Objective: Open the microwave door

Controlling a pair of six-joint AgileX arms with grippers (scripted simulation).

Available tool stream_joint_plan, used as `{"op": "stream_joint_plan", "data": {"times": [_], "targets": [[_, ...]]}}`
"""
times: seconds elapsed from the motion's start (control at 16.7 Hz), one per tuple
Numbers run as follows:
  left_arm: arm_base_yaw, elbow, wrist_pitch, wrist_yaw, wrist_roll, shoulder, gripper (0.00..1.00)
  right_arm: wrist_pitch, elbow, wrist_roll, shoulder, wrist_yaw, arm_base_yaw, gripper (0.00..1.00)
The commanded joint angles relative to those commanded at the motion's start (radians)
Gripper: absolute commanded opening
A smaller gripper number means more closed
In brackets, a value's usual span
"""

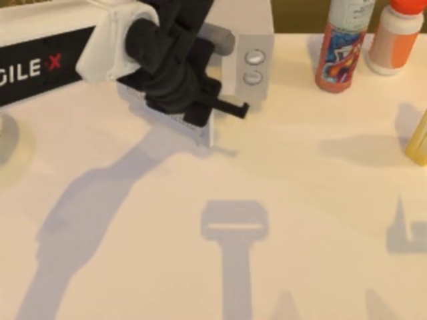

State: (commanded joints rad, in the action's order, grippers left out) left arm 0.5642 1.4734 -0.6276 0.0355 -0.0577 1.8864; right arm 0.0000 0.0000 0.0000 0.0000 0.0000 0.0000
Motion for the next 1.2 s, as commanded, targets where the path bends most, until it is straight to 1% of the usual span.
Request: {"op": "stream_joint_plan", "data": {"times": [0.9,1.02,1.2], "targets": [[0.0,0.0,0.0,0.0,0.0,0.0,0.0,0.0,0.0,0.0,0.0,0.0,0.0,1.0],[0.005,-0.005,0.001,-0.007,0.0,0.002,0.0,0.0,0.0,0.0,0.0,0.0,0.0,1.0],[-0.011,-0.031,0.008,-0.026,0.046,-0.022,0.0,0.0,0.0,0.0,0.0,0.0,0.0,1.0]]}}
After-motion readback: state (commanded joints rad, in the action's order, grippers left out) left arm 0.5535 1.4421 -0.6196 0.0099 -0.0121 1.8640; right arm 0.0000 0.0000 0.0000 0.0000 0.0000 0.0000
